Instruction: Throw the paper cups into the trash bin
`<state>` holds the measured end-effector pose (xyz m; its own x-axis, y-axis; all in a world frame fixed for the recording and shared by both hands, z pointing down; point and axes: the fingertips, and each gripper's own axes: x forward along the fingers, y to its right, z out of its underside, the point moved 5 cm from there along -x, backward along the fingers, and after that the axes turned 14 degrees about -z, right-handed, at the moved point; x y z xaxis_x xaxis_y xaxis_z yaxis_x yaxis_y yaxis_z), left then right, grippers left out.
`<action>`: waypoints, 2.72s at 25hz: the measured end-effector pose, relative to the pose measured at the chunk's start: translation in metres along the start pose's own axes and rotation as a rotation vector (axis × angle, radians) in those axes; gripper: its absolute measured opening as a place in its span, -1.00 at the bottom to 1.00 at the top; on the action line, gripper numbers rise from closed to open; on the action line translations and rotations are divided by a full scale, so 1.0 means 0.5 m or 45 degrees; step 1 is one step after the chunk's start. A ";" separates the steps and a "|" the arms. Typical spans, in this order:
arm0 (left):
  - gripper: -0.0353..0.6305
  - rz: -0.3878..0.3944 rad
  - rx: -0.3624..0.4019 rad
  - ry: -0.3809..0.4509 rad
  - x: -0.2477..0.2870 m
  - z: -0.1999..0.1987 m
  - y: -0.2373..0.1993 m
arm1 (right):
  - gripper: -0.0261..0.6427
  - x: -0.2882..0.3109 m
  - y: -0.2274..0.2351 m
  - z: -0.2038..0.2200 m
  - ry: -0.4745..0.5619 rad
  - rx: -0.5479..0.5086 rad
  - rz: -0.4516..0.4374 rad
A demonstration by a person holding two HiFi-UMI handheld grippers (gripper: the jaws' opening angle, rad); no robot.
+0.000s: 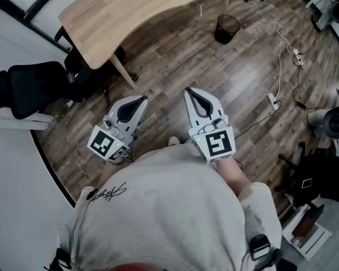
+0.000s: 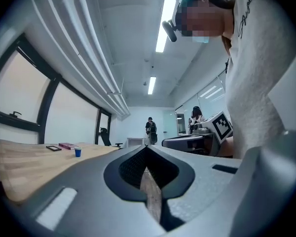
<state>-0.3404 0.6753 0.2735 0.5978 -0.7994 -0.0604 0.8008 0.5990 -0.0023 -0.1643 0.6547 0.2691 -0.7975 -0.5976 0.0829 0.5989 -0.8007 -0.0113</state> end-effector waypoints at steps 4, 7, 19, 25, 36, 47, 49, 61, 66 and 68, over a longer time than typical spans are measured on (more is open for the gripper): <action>-0.88 0.003 -0.006 0.010 -0.001 -0.001 -0.005 | -0.90 0.002 0.003 0.002 0.016 0.052 0.005; -0.88 -0.005 0.016 0.001 -0.005 -0.001 -0.005 | -0.90 -0.004 0.010 -0.001 0.016 0.056 0.033; -0.88 0.027 0.005 0.003 -0.018 0.007 0.001 | -0.89 -0.019 0.002 -0.002 -0.015 0.015 0.129; -0.88 0.006 0.003 0.006 -0.006 0.008 -0.012 | -0.89 -0.019 0.012 0.003 -0.008 0.027 0.122; -0.88 -0.046 0.003 0.009 0.064 0.008 -0.070 | -0.89 0.049 0.088 0.002 -0.014 0.029 0.065; -0.88 -0.067 0.013 0.008 0.192 0.014 -0.165 | -0.89 0.151 0.225 -0.005 -0.008 0.030 0.051; -0.88 -0.068 0.013 0.009 0.218 0.012 -0.181 | -0.89 0.170 0.250 -0.008 0.006 0.028 0.048; -0.88 -0.104 -0.011 0.007 0.367 0.002 -0.285 | -0.89 0.283 0.401 -0.035 -0.027 0.030 -0.008; -0.88 -0.109 -0.006 0.012 0.440 -0.005 -0.309 | -0.89 0.314 0.473 -0.051 -0.011 0.023 -0.027; -0.88 -0.106 -0.001 0.007 0.467 -0.004 -0.315 | -0.89 0.324 0.502 -0.055 0.000 0.018 -0.031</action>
<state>-0.3273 0.3944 0.2580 0.5290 -0.8461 -0.0654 0.8476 0.5306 -0.0083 -0.1453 0.3559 0.2522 -0.8119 -0.5779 0.0829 0.5802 -0.8144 0.0051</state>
